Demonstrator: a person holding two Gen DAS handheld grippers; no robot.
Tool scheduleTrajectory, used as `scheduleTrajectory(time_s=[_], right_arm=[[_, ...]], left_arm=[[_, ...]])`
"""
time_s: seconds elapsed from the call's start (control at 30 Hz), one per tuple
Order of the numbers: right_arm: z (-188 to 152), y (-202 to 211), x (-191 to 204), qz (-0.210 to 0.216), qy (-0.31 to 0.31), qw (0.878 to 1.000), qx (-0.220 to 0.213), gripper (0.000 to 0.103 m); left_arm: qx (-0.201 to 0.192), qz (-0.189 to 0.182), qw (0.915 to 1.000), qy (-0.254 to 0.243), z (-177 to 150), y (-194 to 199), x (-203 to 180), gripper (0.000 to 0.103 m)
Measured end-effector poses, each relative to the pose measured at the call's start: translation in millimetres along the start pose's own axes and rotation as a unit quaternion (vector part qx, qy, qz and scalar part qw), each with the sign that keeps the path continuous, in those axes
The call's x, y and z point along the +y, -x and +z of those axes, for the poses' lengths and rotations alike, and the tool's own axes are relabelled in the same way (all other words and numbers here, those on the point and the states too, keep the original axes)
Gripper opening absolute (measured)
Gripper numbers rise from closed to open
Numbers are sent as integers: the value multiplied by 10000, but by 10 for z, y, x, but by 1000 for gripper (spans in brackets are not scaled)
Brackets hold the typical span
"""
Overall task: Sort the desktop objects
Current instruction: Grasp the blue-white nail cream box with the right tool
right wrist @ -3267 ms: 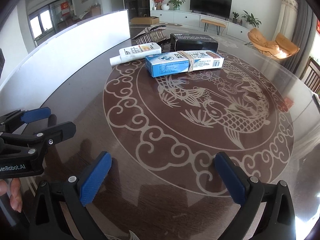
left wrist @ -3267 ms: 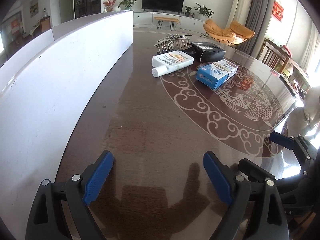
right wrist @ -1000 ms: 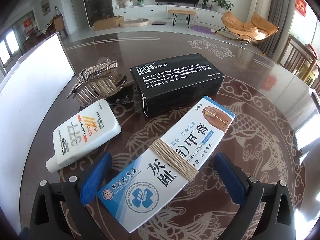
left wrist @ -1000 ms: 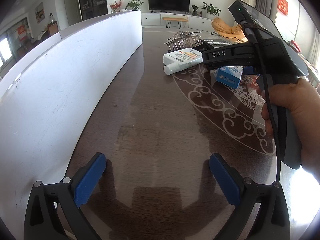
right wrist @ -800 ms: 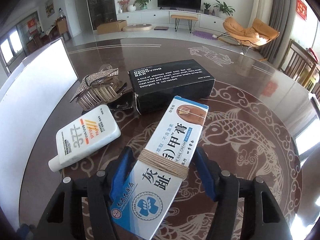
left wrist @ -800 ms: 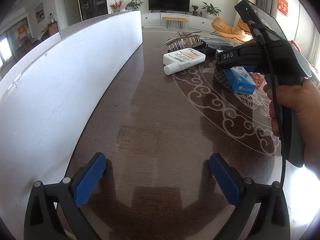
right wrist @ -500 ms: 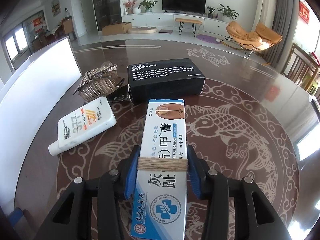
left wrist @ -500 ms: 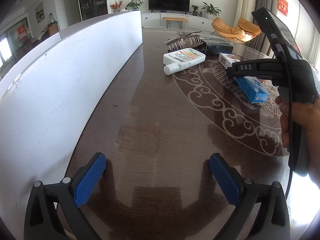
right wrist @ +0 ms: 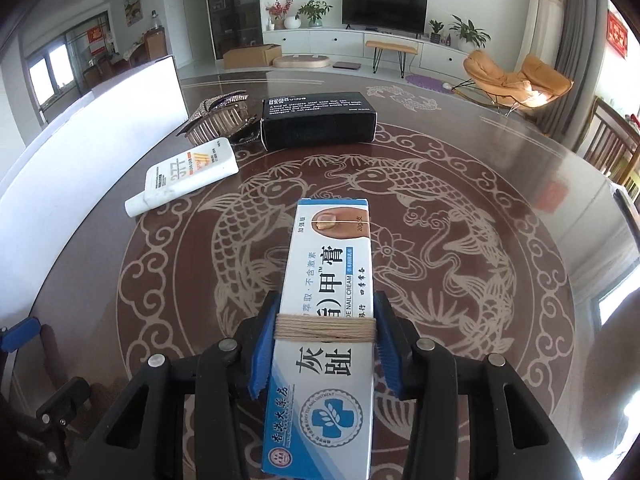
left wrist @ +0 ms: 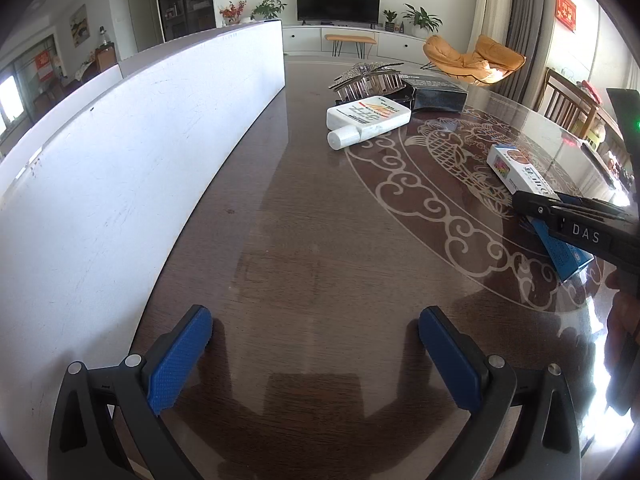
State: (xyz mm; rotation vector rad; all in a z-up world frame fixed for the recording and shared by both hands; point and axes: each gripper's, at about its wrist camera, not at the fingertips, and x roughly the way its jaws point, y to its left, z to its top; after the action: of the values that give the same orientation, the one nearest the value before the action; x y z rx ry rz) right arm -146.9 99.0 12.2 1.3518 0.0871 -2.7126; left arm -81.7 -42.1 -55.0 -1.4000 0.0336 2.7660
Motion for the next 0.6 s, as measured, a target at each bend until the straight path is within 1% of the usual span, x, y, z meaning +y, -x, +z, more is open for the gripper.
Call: scheduleTrajectory(time_s=[0.23, 0.27, 0.3, 0.37, 0.47, 0.53, 0.6], right_arm=[[-290, 206, -136, 19, -29, 9999, -118, 46], [-313, 220, -157, 46, -48, 9999, -136, 49], [-328, 230, -170, 82, -74, 9998, -144, 55], [-357, 242, -176, 116, -118, 9998, -131, 61], [-357, 240, -151, 170, -63, 9998, -114, 66], [-361, 235, -122, 154, 1, 9998, -94, 71], [-363, 222, -113, 133, 20, 9999, -64, 78]], left_arm=[[0, -1, 10000, -1, -1, -2, 0, 103], [0, -1, 10000, 0, -1, -3, 0, 103], [0, -2, 10000, 0, -1, -2, 0, 103], [1, -3, 10000, 0, -1, -3, 0, 103], [2, -4, 10000, 2, -1, -4, 0, 103], [1, -13, 10000, 2, -3, -4, 1, 103], [-2, -17, 10000, -1, -7, -2, -7, 103]])
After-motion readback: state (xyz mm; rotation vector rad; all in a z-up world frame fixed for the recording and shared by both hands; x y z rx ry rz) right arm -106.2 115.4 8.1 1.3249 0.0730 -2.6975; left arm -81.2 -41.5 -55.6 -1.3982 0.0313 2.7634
